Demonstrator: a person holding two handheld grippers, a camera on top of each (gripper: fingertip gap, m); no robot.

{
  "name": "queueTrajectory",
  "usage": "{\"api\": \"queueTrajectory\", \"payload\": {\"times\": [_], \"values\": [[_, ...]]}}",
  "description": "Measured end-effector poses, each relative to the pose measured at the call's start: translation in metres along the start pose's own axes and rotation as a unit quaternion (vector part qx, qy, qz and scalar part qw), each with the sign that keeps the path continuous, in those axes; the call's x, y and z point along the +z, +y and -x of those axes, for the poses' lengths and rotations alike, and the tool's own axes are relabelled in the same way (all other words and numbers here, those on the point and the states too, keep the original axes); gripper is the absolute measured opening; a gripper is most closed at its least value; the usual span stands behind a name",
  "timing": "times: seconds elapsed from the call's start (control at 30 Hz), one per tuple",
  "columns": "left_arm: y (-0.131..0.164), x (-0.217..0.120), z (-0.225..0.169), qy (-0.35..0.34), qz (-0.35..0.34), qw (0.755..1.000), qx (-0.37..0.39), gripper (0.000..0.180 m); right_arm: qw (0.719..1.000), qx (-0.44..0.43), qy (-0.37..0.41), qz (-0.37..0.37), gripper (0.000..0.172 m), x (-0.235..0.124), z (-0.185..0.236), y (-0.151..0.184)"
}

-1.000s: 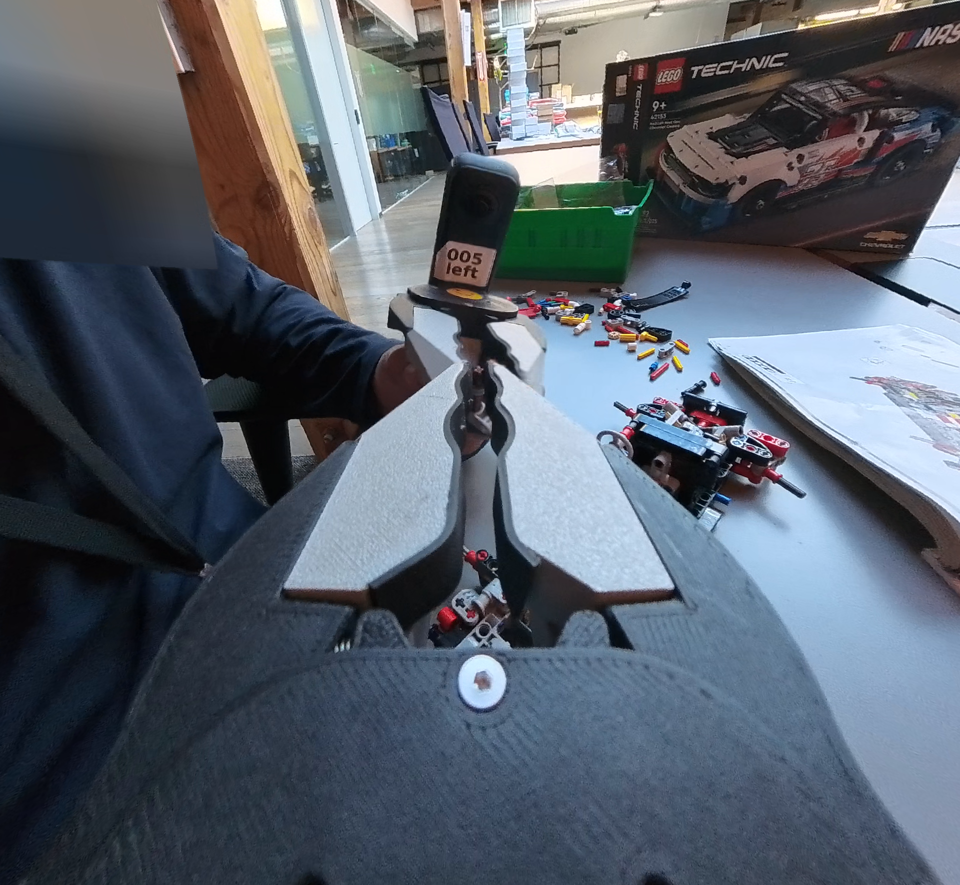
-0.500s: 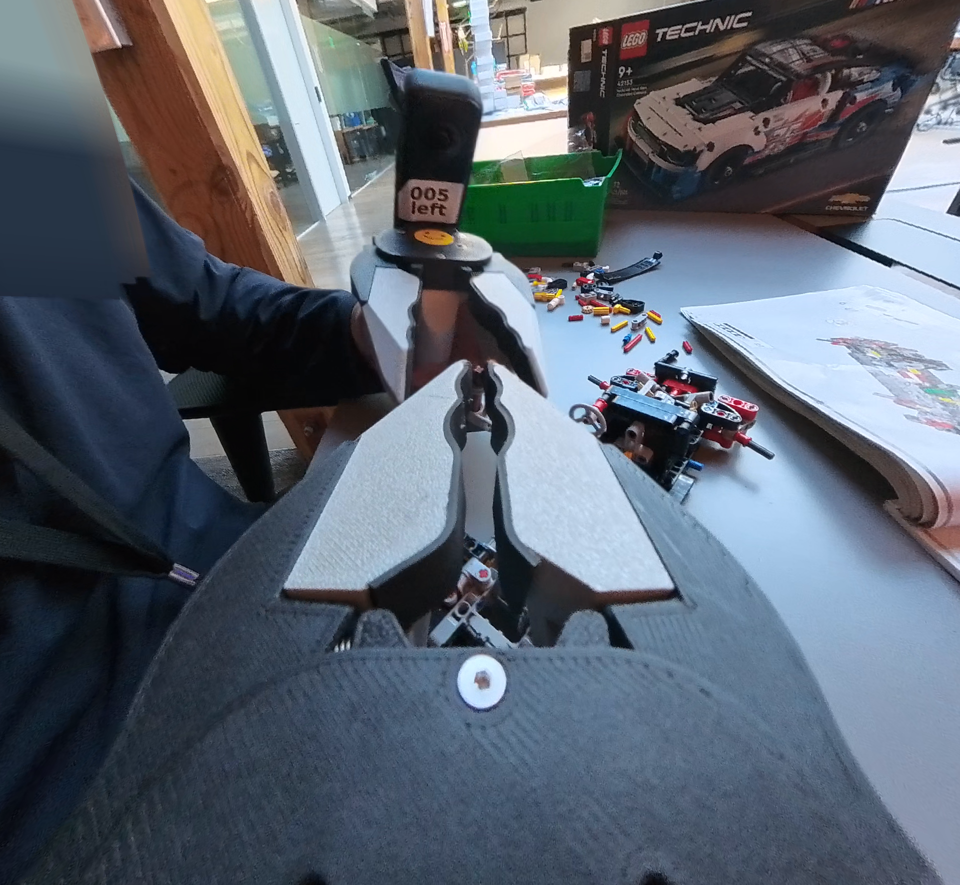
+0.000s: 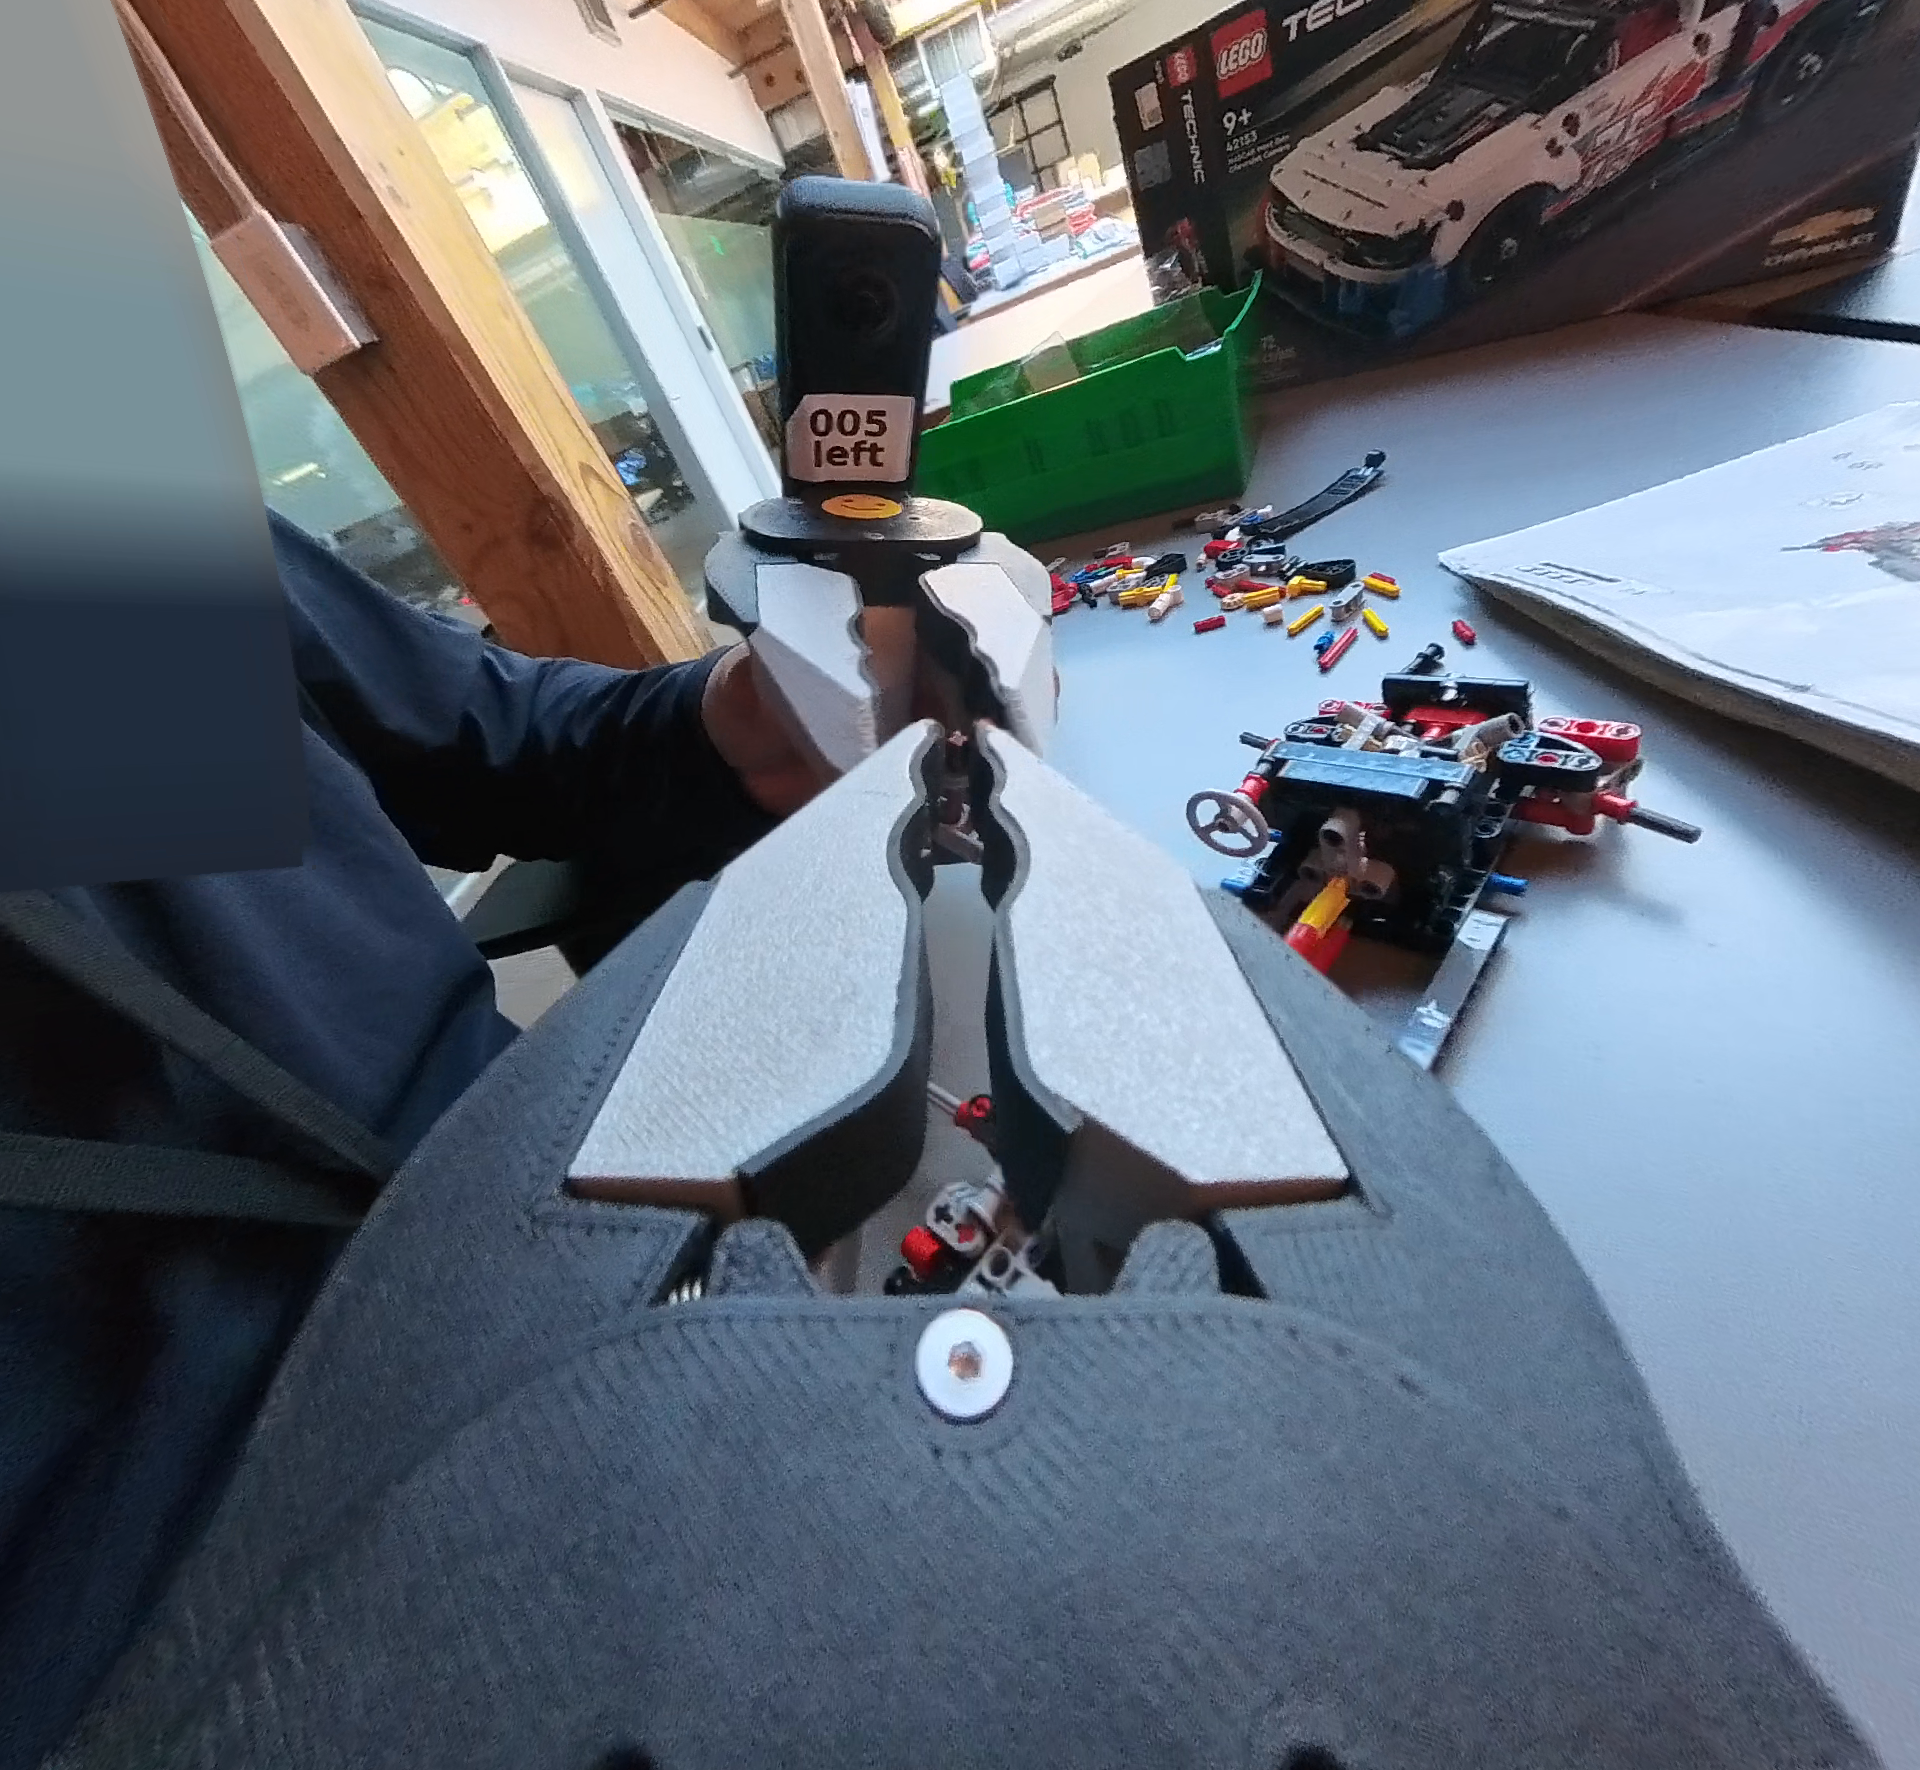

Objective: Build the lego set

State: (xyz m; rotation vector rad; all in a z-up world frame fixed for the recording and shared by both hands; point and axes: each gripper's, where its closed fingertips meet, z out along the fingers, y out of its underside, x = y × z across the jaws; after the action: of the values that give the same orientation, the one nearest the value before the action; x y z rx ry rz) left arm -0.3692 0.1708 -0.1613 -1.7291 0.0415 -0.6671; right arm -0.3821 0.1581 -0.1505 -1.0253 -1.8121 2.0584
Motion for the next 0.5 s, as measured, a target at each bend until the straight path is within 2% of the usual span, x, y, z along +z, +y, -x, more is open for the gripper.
{"api": "queueTrajectory", "payload": {"times": [0.2, 0.5], "values": [[-0.0031, -0.0017, 0.0022, -0.012, -0.02, 1.0, 0.007, 0.008, 1.0, 0.021, 0.0, -0.008, 0.001, 0.0024, -0.0006, 0.0005], [-0.0001, 0.002, 0.0037, -0.035, -0.028, 0.999, 0.006, 0.004, 0.999, 0.023, 0.029, -0.014, 0.0, -0.0005, -0.0046, 0.0024]]}}
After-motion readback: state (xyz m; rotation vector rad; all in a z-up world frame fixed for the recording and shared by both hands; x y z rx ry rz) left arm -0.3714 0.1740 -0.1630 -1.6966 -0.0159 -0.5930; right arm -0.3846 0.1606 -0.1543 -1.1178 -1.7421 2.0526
